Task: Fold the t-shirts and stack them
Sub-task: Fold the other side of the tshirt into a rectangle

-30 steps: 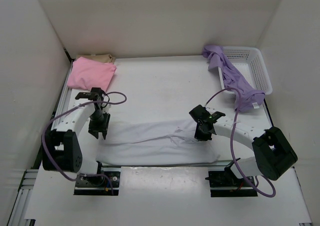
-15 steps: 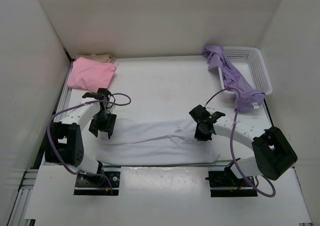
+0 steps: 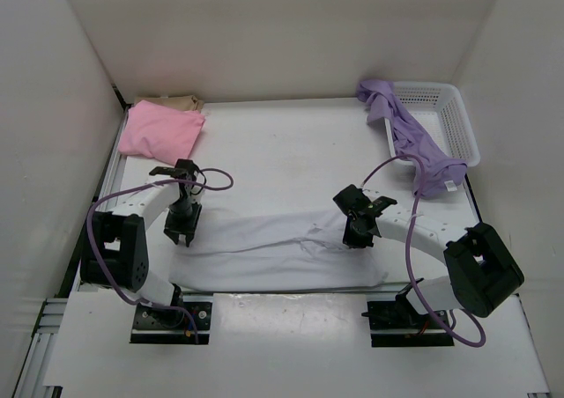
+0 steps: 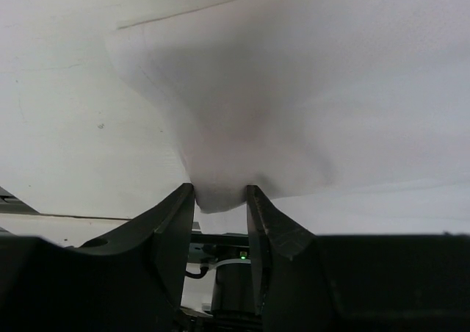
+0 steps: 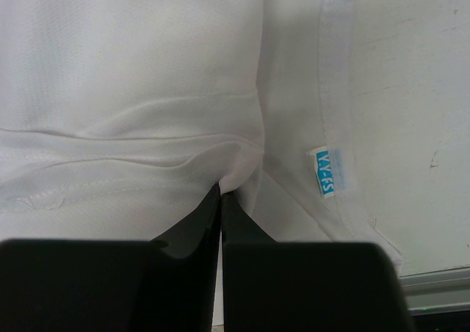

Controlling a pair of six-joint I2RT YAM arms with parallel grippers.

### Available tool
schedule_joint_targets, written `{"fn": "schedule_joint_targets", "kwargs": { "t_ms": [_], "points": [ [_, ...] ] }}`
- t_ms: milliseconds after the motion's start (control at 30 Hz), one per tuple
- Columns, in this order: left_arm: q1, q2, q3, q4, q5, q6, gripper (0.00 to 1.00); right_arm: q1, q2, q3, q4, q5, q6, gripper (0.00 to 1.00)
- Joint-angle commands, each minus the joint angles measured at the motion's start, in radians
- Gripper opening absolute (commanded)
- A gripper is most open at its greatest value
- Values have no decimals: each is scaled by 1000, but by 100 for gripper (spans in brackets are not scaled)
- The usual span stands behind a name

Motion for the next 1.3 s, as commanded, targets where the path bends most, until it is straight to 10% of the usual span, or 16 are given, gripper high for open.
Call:
{"fn": "schedule_joint_targets", "kwargs": {
  "t_ms": [0,233,867,1267],
  "points": [
    [-2,-11,-4,-5,-17,-1,46,5,24,-28,-27,39,-8,0],
    [-2,-1,-4,-14,-17,-1,10,5,24,-16,-27,39,-8,0],
    [-2,163,324,82,-194,-1,10,-78,94,392,-124,154,-189,0],
    [-11,63,269,159,-283,-1,10,-68,-59,257,-125,103,-114,0]
  ]
}}
